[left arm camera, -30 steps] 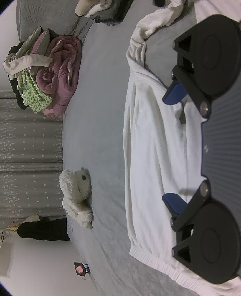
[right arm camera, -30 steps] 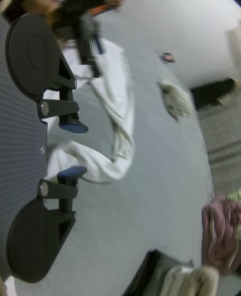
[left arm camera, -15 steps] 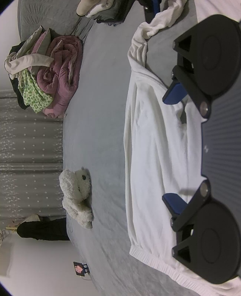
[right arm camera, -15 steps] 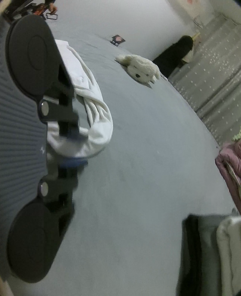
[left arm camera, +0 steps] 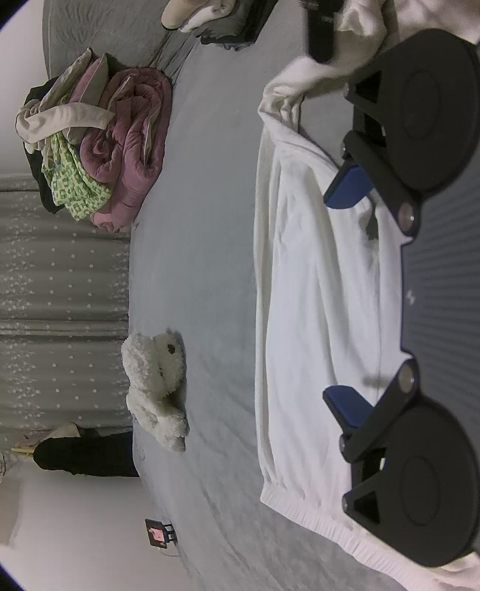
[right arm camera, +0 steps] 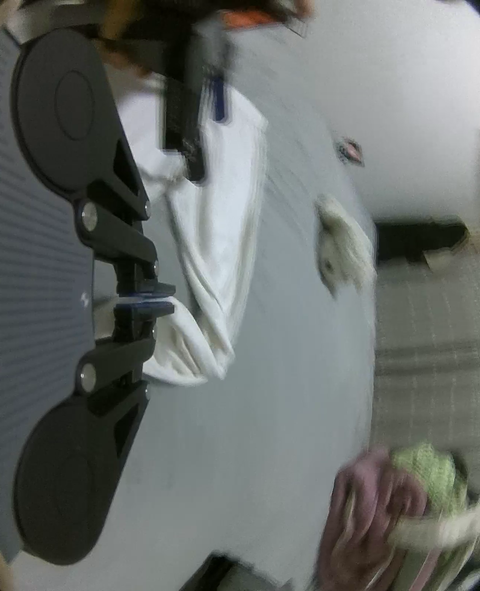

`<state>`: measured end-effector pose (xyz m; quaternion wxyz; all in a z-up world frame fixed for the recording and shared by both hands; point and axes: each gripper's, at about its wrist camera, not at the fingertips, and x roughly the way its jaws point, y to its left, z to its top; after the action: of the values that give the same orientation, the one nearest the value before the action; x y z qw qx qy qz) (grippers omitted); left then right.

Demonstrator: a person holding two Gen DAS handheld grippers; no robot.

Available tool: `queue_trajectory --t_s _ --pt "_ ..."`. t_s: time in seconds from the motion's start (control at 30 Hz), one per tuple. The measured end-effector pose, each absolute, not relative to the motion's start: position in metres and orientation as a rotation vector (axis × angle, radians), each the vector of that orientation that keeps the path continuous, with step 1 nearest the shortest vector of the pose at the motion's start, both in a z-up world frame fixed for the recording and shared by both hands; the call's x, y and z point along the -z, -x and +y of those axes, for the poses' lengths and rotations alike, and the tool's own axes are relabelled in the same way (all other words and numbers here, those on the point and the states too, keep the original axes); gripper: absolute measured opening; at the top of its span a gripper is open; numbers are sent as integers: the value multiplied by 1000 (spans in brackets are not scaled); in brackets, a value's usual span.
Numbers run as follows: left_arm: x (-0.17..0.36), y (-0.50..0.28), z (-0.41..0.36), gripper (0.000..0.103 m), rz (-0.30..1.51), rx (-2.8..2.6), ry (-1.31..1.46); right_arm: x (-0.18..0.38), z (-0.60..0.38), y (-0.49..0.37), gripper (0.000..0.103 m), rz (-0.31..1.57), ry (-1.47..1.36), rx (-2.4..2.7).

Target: Fold clothes

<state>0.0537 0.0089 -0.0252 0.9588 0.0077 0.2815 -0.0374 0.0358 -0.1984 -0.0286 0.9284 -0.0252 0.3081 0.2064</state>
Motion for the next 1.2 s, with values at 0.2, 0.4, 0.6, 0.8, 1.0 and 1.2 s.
queue_trajectory --t_s 0.2,0.4,0.6,0.8,1.0,1.2 --pt "26 -54 9 102 573 77 -14 39 -183 -27 6 732 163 -533" --pt "28 -55 8 102 583 76 -16 30 -197 -27 16 737 67 -512" --pt "30 -56 8 102 591 76 -18 29 -227 -45 32 734 -160 -381" --pt "30 -56 9 102 594 78 -16 45 -229 -62 22 801 -279 -366" --pt "29 -61 14 102 602 76 9 35 -231 -72 2 790 -125 -234" --pt "29 -68 20 102 617 56 29 31 -232 -105 2 789 127 -113"
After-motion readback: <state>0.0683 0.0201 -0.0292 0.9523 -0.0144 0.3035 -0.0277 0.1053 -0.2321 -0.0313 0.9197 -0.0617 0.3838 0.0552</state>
